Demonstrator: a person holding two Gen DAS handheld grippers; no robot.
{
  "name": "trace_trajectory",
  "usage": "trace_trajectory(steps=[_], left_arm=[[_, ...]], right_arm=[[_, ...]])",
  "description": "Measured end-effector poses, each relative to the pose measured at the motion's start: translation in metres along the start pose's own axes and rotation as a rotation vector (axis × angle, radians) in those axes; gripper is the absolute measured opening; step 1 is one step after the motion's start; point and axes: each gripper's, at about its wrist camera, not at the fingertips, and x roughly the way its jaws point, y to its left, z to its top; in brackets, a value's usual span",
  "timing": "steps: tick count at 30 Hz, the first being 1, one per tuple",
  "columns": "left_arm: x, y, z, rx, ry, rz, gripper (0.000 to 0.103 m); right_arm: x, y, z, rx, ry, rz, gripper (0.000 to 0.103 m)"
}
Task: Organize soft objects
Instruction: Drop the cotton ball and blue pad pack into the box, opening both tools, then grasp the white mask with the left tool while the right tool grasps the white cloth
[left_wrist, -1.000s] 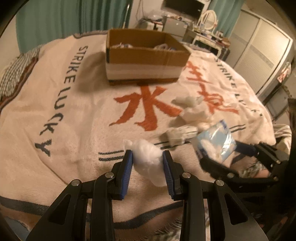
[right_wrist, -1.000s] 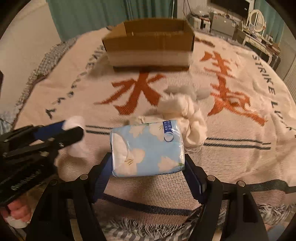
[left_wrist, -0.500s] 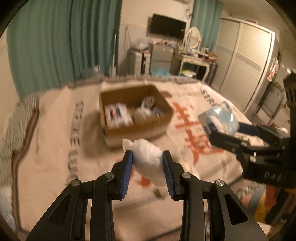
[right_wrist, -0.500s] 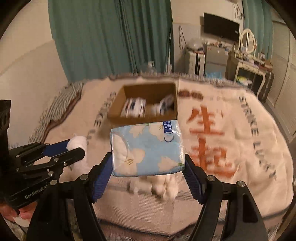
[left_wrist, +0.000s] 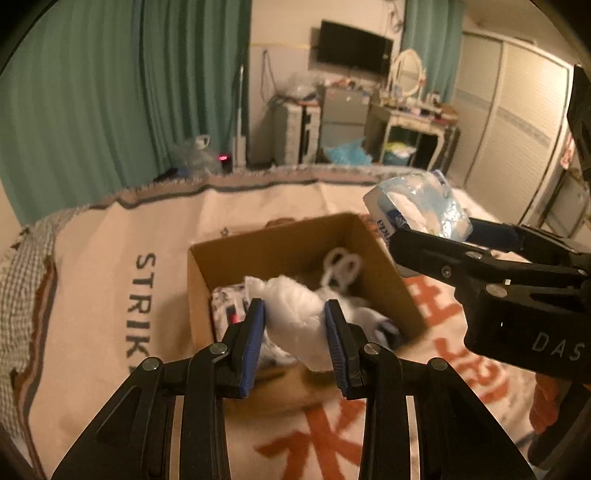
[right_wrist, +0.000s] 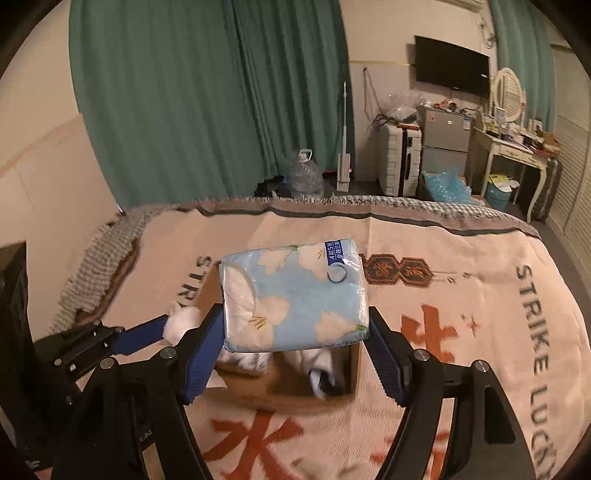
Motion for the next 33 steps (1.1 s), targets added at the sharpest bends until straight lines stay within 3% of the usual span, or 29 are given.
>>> trace_trajectory(steps=[7, 8, 10, 11, 14, 17, 21, 25, 26, 33], left_arm=[[0.047, 0.013, 0.001, 0.002, 0.012, 0.022, 0.037], [0.051, 0.013, 0.001, 0.008, 0.020, 0.026, 0.041], [0.055, 0.013, 0.001, 0.019, 0.027, 0.057, 0.071], [0.054, 0.014, 0.000, 0.016, 0.017, 0.074, 0.076], [0.040, 0.016, 0.003, -0.013, 0.008, 0.090, 0.078], [0.006, 0.011, 0.009, -0.010, -0.018, 0.101, 0.078], [-0.057, 0.002, 0.019, 0.002, -0.093, 0.110, 0.079], [-0.132, -0.006, 0.024, -0.010, -0.180, 0.104, 0.091], [-0.152, -0.010, 0.023, -0.005, -0.203, 0.112, 0.091], [-0.233, -0.026, 0.000, -0.003, -0.278, 0.126, 0.091]], right_arm=[[0.075, -0.024, 0.001, 0.052, 0.064, 0.026, 0.073], [0.081, -0.025, 0.001, 0.052, 0.063, 0.020, 0.074], [0.087, -0.026, 0.002, 0.047, 0.069, 0.012, 0.078], [0.088, -0.027, 0.002, 0.045, 0.069, 0.002, 0.084], [0.076, -0.032, 0.005, 0.068, 0.054, -0.025, 0.087], [0.047, -0.036, 0.013, 0.090, 0.038, -0.038, 0.088], [-0.021, -0.030, 0.030, 0.077, -0.025, -0.050, 0.091], [-0.104, -0.012, 0.037, 0.026, -0.090, -0.077, 0.099], [-0.122, -0.008, 0.036, 0.011, -0.101, -0.087, 0.103], [-0.209, 0.009, 0.003, -0.043, -0.117, -0.113, 0.103]])
